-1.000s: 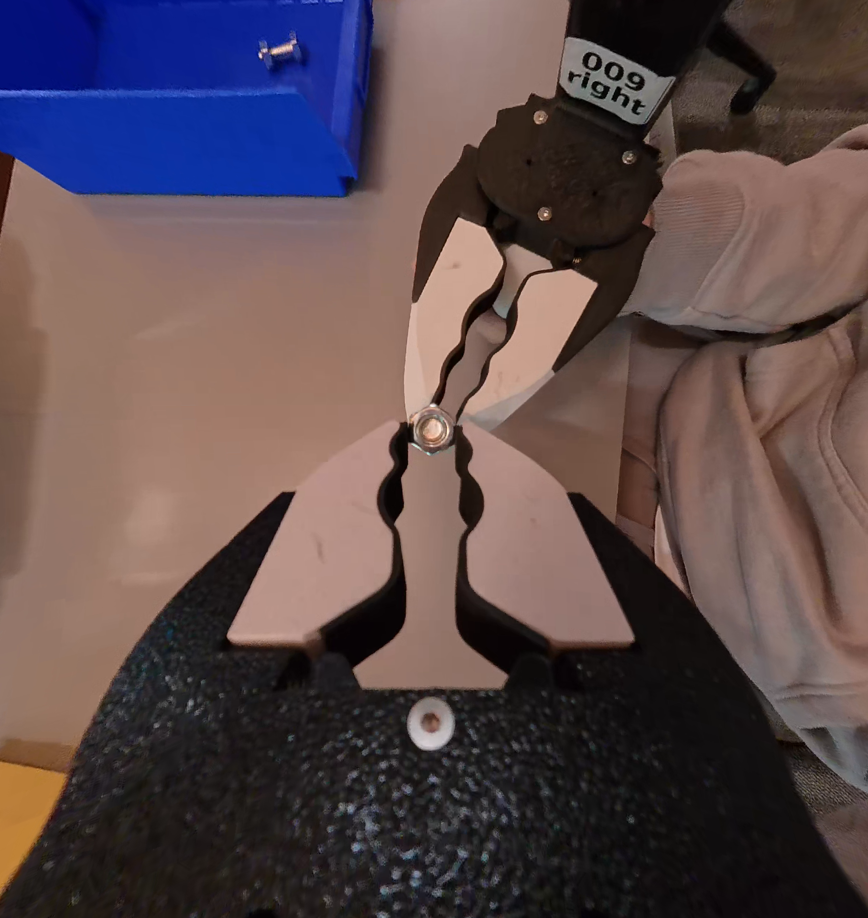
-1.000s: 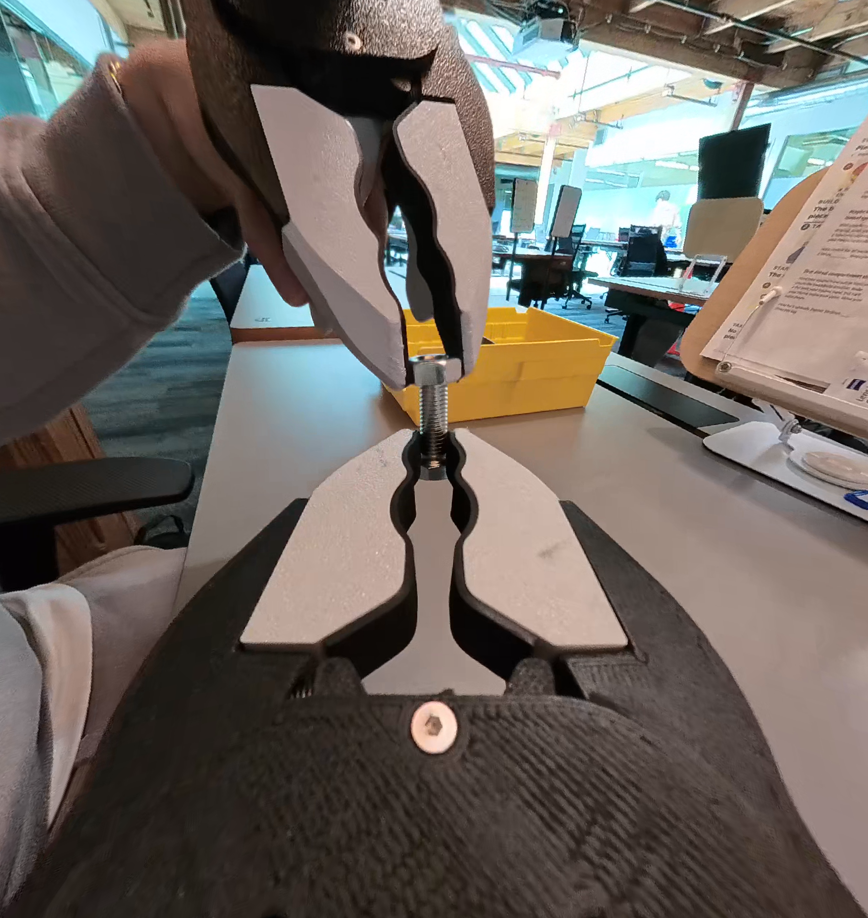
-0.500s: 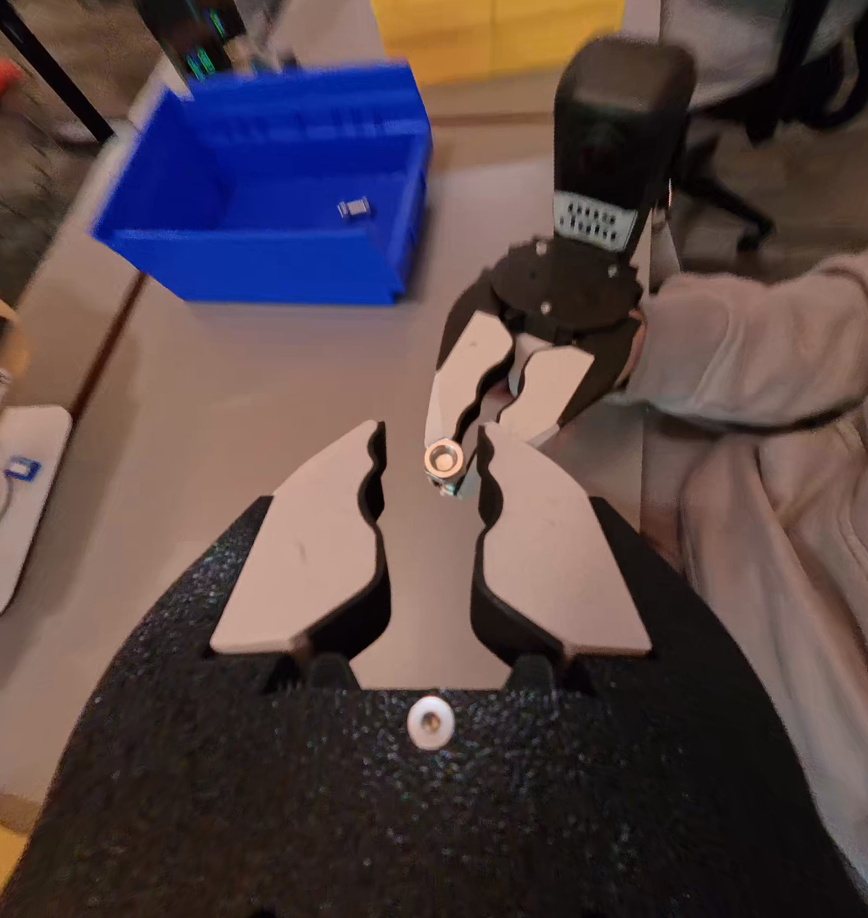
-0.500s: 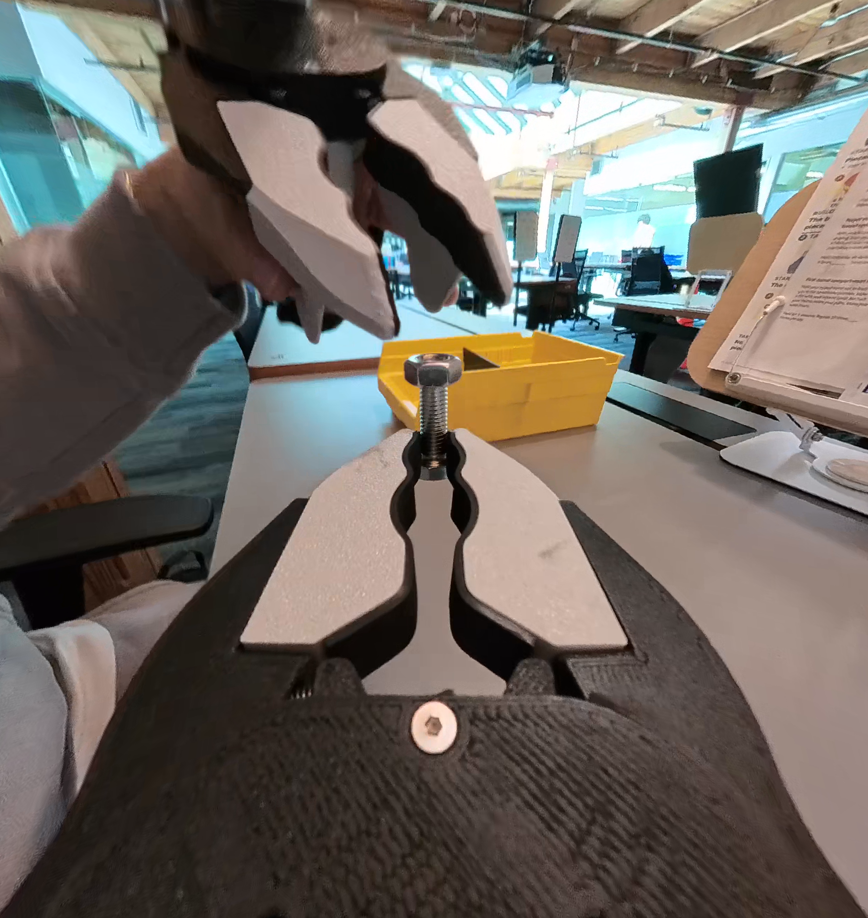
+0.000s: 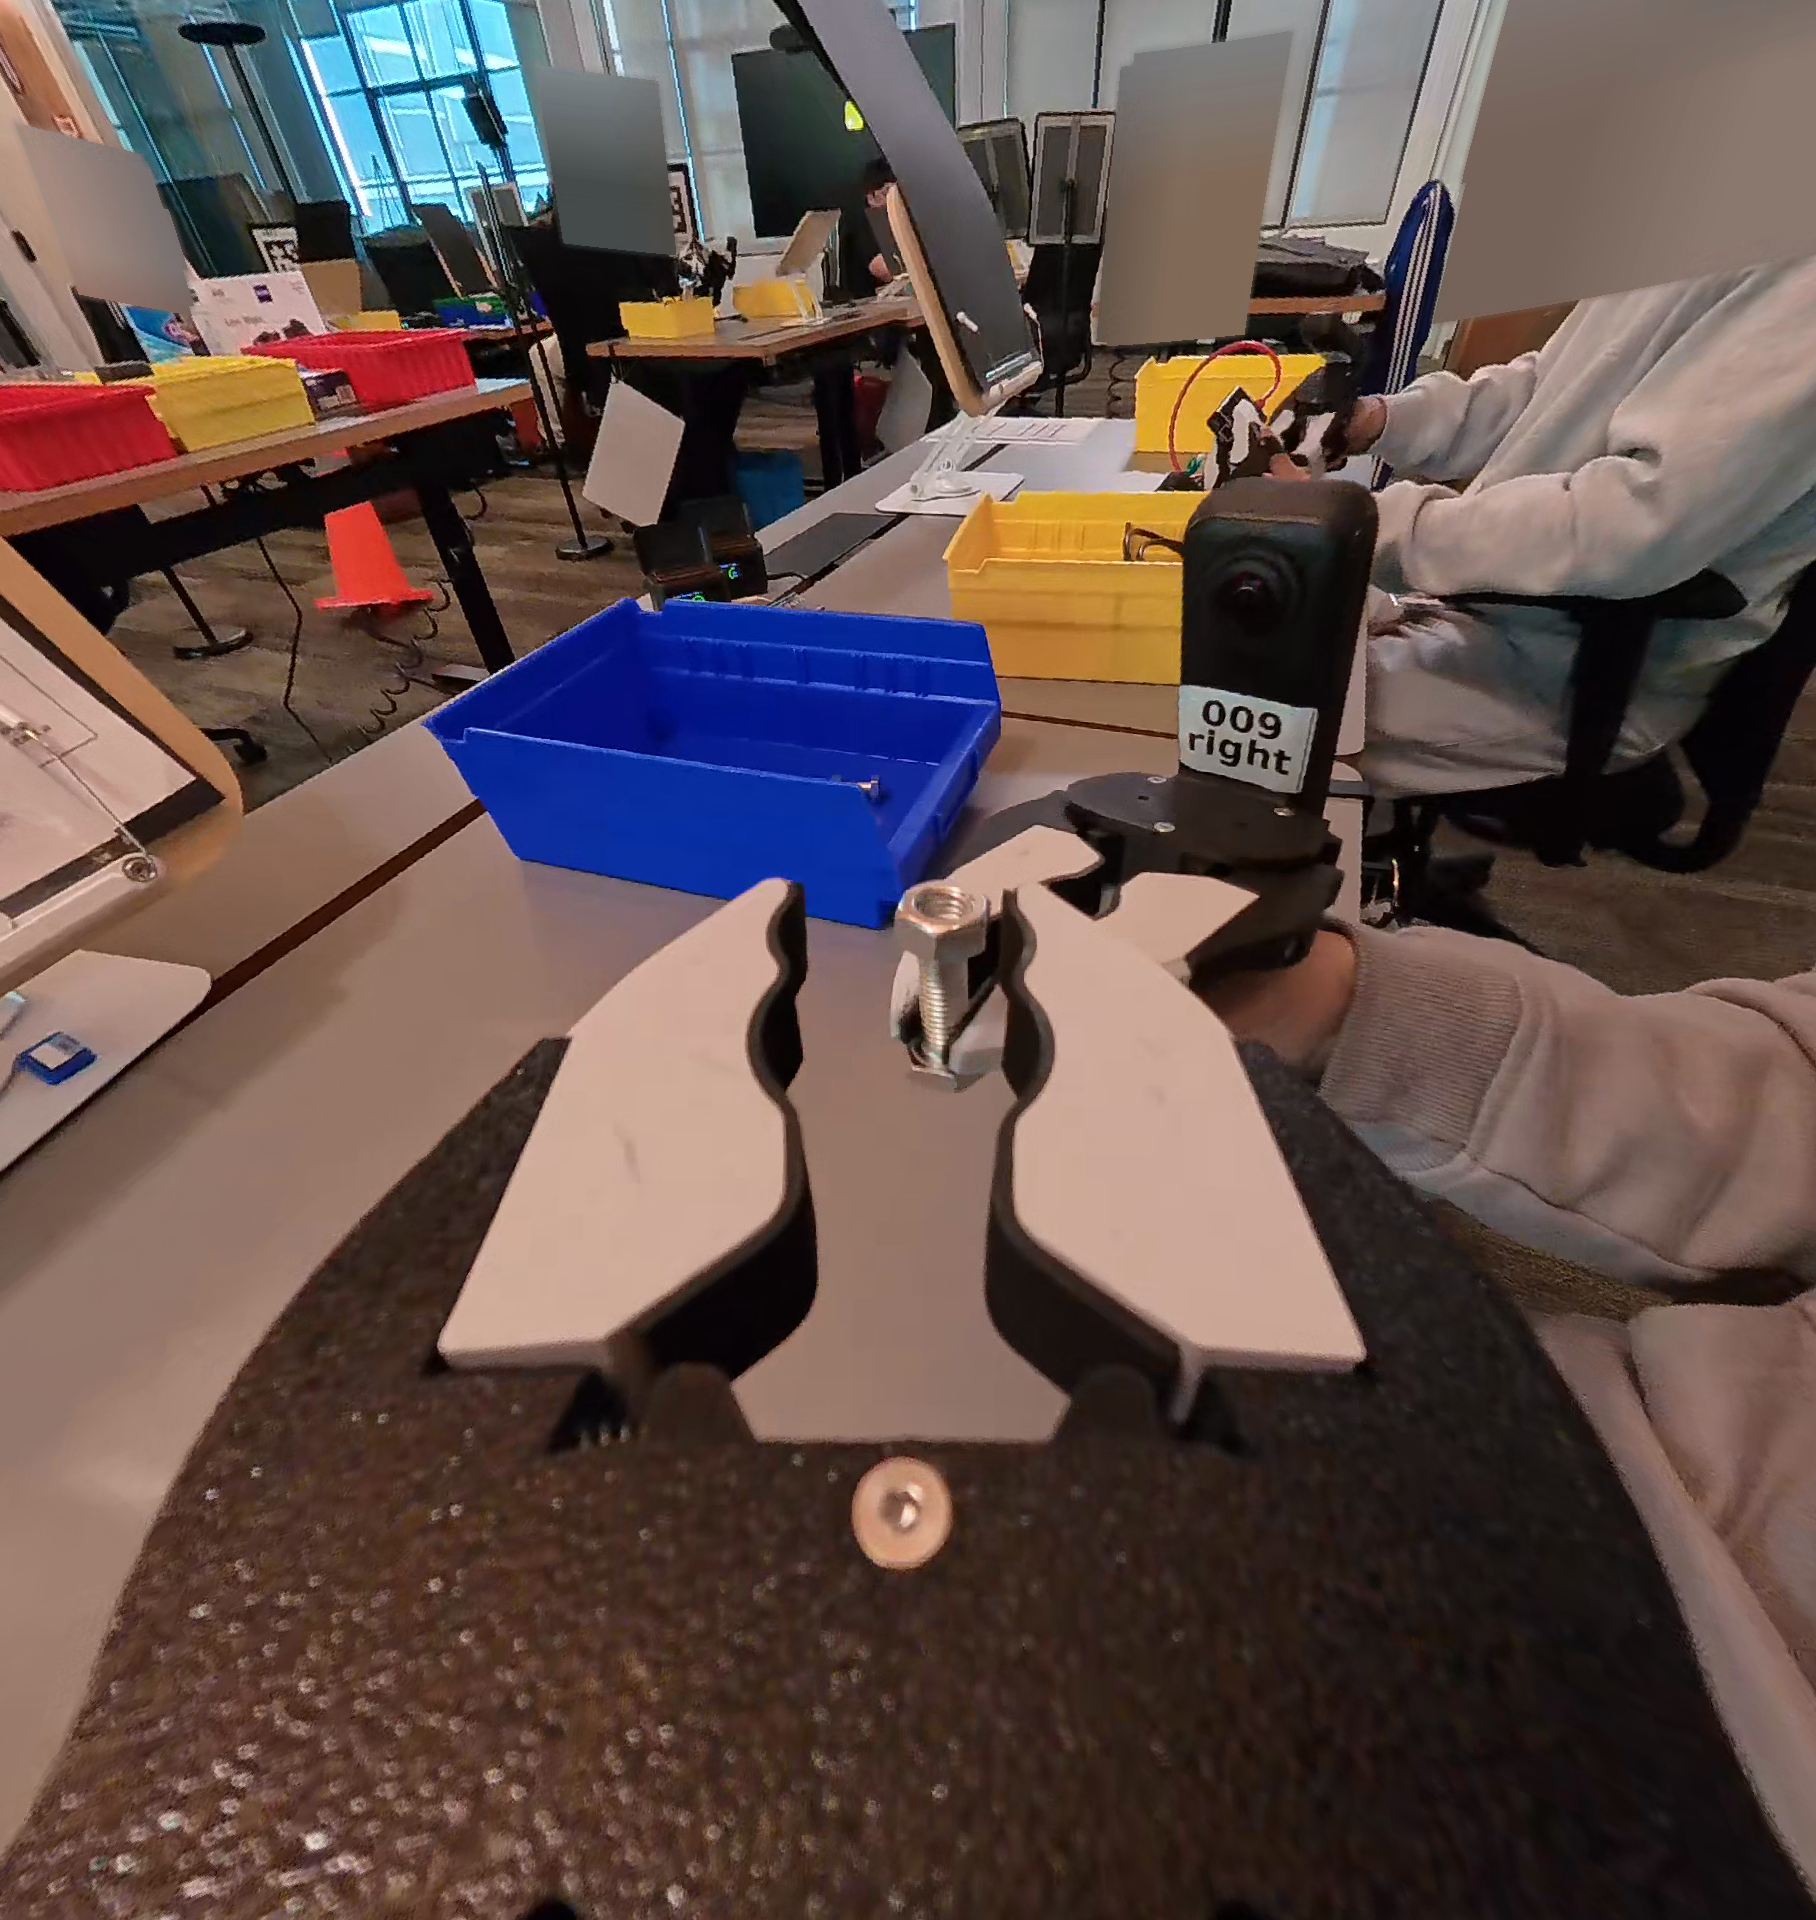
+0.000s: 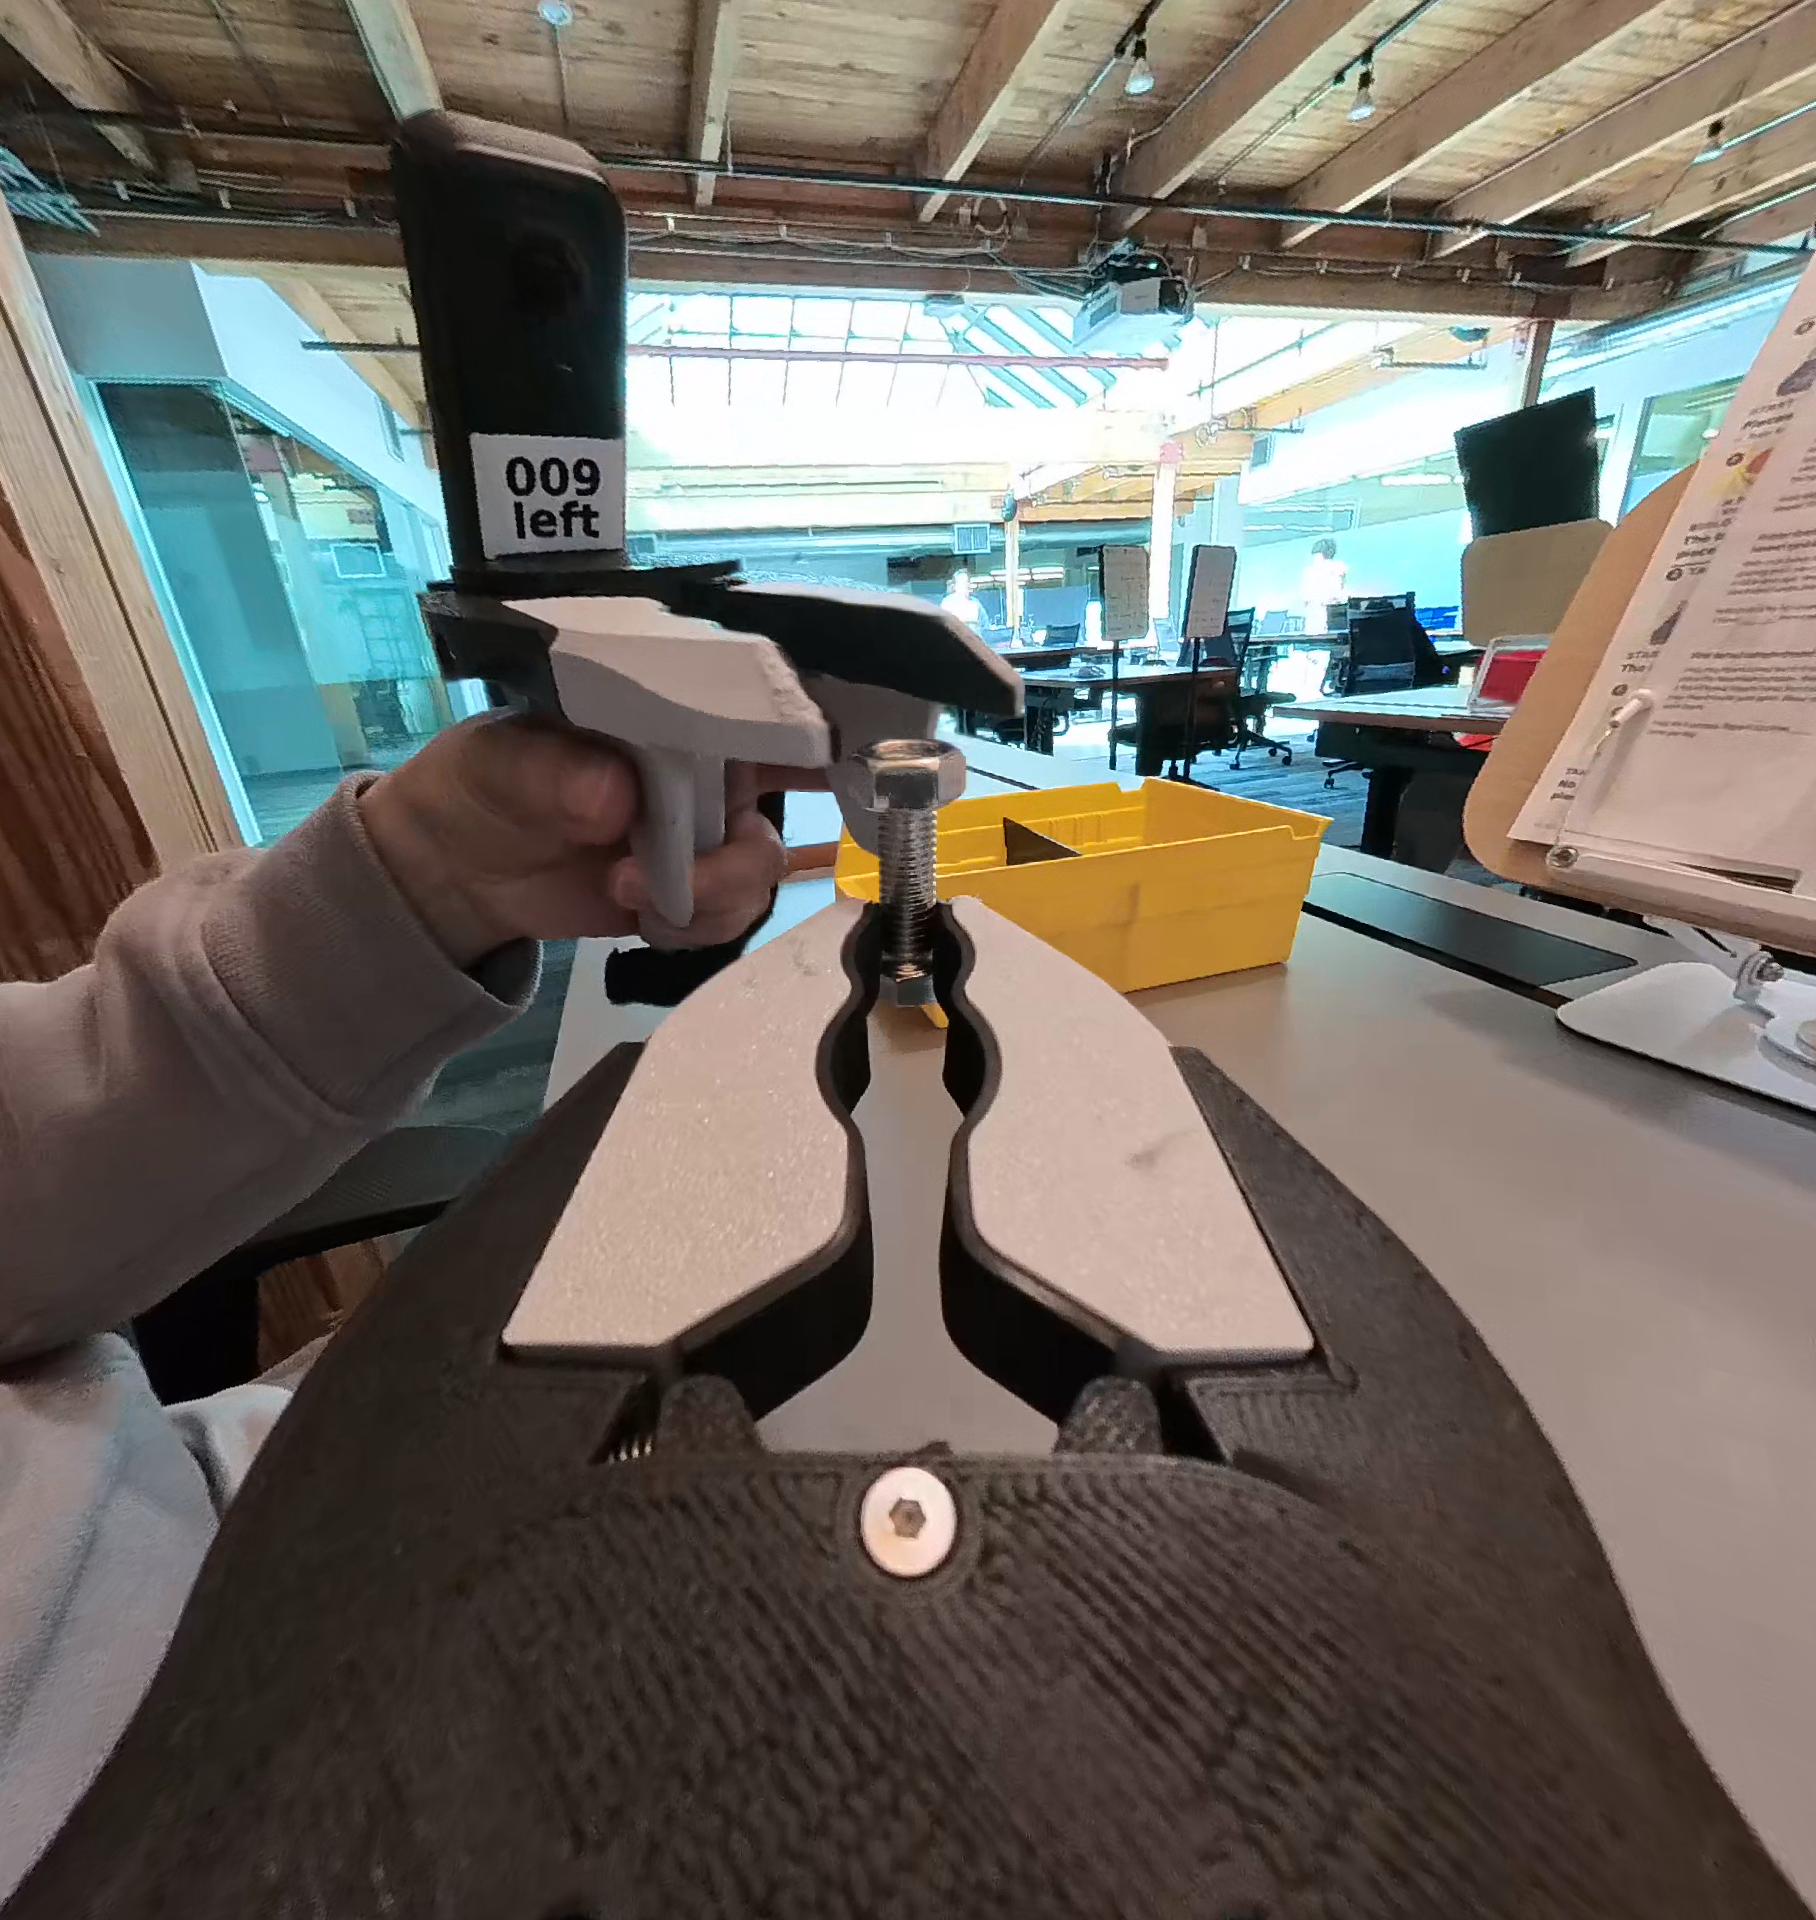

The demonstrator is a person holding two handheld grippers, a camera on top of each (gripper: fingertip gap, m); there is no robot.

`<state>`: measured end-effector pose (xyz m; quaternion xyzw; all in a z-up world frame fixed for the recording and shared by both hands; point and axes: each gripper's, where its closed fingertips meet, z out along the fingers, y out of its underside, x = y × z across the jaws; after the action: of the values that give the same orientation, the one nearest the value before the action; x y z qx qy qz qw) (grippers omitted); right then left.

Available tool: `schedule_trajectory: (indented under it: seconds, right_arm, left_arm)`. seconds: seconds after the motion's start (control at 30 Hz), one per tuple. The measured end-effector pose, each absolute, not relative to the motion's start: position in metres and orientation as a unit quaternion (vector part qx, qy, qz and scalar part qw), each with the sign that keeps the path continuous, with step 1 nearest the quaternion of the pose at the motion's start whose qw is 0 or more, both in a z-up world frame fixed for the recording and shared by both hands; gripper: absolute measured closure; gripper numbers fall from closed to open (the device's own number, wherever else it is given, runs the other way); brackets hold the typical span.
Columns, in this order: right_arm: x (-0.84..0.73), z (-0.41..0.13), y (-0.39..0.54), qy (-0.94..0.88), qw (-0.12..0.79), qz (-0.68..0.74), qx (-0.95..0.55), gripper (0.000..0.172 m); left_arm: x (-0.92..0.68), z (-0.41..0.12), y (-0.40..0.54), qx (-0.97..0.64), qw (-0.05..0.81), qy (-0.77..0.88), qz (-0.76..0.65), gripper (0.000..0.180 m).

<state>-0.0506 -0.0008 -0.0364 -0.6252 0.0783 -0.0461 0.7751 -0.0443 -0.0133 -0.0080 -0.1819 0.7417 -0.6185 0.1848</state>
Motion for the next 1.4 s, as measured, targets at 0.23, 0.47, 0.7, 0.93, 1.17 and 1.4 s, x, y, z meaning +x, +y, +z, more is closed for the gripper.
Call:
schedule_trajectory:
  seconds: [0.23, 0.47, 0.7, 0.93, 1.17, 1.4]
  right_arm:
    - [-0.053, -0.038, 0.002, 0.075, 0.774, -0.039, -0.627, 0.163]
    - [-0.051, -0.037, 0.0, 0.078, 0.775, -0.04, -0.626, 0.163]
    - [-0.051, -0.038, 0.002, 0.077, 0.768, -0.056, -0.633, 0.163]
    - [-0.053, -0.037, 0.004, 0.074, 0.768, -0.06, -0.633, 0.163]
    - [-0.049, -0.041, 0.002, 0.08, 0.765, -0.061, -0.636, 0.163]
    - [-0.048, -0.042, 0.002, 0.081, 0.762, -0.065, -0.639, 0.163]
  left_arm:
    - [-0.043, -0.011, -0.011, -0.182, 0.184, 0.742, -0.619, 0.147]
    - [-0.044, -0.015, -0.005, -0.184, 0.184, 0.747, -0.611, 0.148]
    - [-0.047, -0.01, -0.015, -0.18, 0.174, 0.734, -0.631, 0.146]
    - [-0.043, -0.015, -0.015, -0.187, 0.175, 0.733, -0.63, 0.147]
    - [-0.042, -0.018, -0.002, -0.197, 0.185, 0.732, -0.625, 0.146]
    - [-0.046, -0.012, -0.004, -0.197, 0.174, 0.713, -0.65, 0.146]
